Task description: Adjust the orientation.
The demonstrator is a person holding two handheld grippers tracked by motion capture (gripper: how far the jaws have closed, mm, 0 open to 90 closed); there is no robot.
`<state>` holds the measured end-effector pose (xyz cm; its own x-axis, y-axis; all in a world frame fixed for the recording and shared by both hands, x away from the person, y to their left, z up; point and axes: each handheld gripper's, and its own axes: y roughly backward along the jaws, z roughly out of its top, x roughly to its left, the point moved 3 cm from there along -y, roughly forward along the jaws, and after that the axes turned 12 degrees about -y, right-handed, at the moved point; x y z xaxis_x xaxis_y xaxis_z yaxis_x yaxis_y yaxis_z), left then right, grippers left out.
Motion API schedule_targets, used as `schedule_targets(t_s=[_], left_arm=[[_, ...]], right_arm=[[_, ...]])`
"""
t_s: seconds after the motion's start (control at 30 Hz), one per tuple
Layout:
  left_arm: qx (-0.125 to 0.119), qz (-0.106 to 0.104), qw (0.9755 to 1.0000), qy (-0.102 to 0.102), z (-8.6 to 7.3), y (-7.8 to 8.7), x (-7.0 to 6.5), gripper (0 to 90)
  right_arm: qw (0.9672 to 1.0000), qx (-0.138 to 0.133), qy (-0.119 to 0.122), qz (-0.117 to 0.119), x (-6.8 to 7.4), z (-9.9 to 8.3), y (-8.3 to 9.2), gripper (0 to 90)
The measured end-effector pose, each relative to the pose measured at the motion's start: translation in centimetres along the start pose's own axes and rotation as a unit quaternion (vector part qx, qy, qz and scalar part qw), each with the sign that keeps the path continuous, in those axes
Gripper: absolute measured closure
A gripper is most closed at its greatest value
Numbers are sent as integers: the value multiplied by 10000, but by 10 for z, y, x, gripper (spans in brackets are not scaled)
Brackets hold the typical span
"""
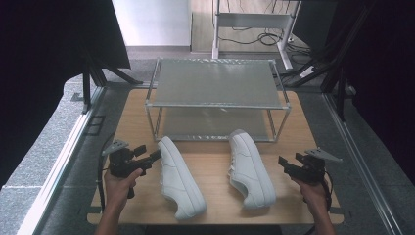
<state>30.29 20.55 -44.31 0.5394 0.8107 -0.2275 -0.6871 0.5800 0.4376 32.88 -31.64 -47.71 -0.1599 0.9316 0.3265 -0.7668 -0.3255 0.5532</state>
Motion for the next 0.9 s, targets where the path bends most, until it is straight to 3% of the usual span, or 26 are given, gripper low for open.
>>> schedule_targets(t_s=[0.13,0.43,0.5,0.7,0.9], left_arm=[[142,-54,9998,92,-3,-3,0,326],[135,-29,9998,152,-5,1,4,383],[142,-151,9997,124,-6,3,4,399],[-14,-38,9999,106,-3,10,9,495],[24,-91,9998,193,-6,9,15,624]], right_arm=[[9999,50,-53,-74,-3,-3,-3,280],[9999,57,-58,-130,-5,-2,-5,290],[9998,140,-108,-96,-4,-3,-6,306],[9997,150,71,-162,1,-6,-7,306],[9996,141,-58,-239,-6,-6,-7,306]])
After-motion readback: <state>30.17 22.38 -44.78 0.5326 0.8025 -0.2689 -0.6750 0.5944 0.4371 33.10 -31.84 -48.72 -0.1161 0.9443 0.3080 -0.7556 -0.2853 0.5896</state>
